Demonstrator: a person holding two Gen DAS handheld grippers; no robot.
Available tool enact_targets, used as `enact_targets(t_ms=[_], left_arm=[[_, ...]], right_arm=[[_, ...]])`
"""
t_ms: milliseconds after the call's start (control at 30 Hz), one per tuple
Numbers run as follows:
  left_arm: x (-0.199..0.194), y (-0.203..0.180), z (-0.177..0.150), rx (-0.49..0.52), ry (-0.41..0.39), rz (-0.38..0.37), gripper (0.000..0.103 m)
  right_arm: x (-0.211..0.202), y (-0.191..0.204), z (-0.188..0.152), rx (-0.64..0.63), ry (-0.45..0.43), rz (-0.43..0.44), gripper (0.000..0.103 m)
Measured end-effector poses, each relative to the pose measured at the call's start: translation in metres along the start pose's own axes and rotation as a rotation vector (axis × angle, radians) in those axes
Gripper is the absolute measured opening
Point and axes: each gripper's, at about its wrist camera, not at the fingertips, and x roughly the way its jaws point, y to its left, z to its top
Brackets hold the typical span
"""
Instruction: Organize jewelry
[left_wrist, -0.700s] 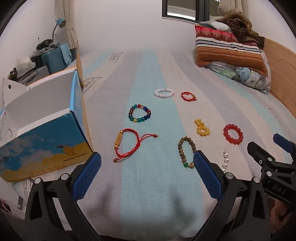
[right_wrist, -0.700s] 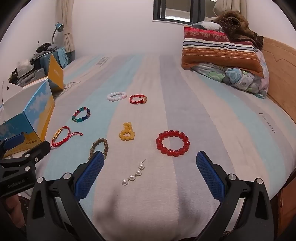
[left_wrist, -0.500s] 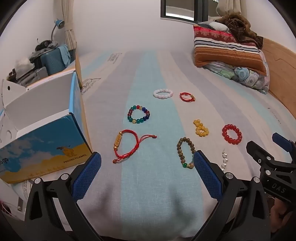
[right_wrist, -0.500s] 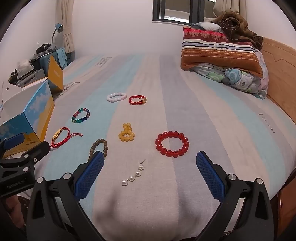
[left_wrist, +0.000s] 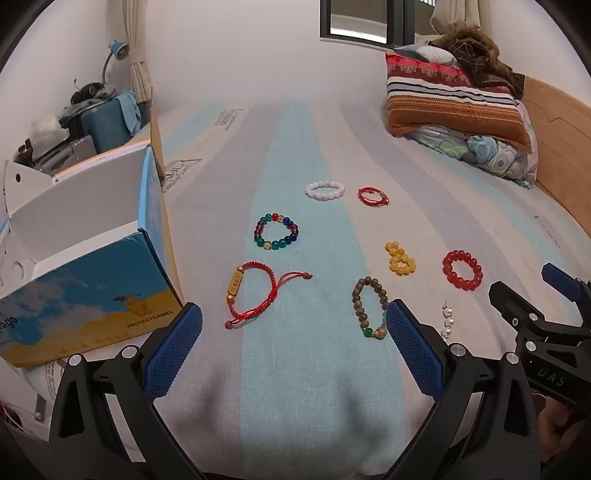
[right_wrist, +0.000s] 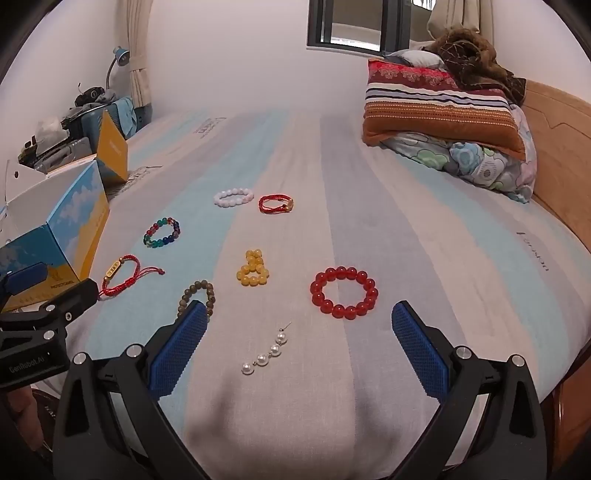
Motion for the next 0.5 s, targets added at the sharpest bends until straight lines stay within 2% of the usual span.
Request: enact_targets(t_ms=[500], left_arm=[[0.0004,-0.0021,0.0007,0.003,-0.005,0.01,0.097]], right_arm=[[0.001,-0.003,0.0001,0.003,0.0,-0.003,0.096]])
